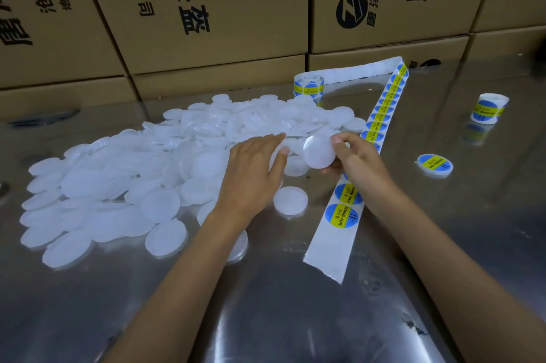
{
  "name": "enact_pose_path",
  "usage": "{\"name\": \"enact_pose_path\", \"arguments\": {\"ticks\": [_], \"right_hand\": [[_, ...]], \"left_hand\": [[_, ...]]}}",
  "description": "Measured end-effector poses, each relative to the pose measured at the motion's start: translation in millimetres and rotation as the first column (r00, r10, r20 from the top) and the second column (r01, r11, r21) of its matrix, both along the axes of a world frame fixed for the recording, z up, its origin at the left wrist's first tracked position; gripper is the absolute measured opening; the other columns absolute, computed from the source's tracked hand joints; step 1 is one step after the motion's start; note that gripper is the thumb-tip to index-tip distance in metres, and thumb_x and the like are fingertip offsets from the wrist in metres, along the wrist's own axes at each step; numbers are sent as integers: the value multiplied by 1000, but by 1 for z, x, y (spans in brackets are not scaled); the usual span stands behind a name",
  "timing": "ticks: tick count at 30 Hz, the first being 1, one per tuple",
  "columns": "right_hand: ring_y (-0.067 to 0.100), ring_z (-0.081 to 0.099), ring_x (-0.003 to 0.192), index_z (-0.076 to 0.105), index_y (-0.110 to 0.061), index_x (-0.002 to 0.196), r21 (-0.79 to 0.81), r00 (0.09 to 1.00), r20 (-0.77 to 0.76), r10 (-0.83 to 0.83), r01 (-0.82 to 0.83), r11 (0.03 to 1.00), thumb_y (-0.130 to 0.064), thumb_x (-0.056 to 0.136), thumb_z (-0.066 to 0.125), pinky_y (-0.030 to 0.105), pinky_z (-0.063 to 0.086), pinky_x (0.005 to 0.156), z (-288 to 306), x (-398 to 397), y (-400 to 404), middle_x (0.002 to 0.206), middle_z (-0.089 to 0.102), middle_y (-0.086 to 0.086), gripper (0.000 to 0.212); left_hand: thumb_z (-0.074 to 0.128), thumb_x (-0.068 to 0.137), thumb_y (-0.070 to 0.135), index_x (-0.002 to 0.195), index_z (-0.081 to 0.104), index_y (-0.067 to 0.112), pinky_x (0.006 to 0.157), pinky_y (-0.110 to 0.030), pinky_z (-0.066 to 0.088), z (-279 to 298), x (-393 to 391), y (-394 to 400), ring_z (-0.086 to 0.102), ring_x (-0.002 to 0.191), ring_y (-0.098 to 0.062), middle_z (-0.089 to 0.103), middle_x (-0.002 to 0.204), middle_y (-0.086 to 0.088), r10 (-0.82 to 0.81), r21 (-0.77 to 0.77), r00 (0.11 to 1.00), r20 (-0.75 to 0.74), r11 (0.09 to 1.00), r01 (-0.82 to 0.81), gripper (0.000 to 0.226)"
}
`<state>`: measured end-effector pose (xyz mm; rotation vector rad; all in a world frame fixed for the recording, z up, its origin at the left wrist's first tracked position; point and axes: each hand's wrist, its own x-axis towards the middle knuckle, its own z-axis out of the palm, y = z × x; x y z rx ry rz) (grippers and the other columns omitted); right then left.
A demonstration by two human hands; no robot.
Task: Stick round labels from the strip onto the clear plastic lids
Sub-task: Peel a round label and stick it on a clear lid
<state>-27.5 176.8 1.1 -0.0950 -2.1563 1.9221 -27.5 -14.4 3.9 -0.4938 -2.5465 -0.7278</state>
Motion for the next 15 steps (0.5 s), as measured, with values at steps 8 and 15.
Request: {"name": "enact_pose_path", "arguments": {"ticks": [8, 15], "right_hand": [[21, 65, 60, 63, -7, 99, -86, 977, 8, 213, -211, 974, -18, 101, 54, 26, 56, 64, 3, 17, -13, 84, 68, 14, 15], [25, 69, 66, 64, 0, 97, -84, 965, -3, 261, -260, 962, -24, 96, 64, 32, 59, 67, 10, 30, -18, 81, 71, 15, 25]], "left_hand": [[56, 101, 13, 113, 73, 7, 72, -28, 59, 16, 19, 5, 71, 89, -24, 74, 110, -14, -484, 848, 765, 424, 508, -149, 22], [53, 103, 16, 119, 67, -3, 88, -40, 61, 8, 22, -5, 71, 106, -34, 73, 114, -20, -612, 904, 682, 402, 385, -187, 29]]}}
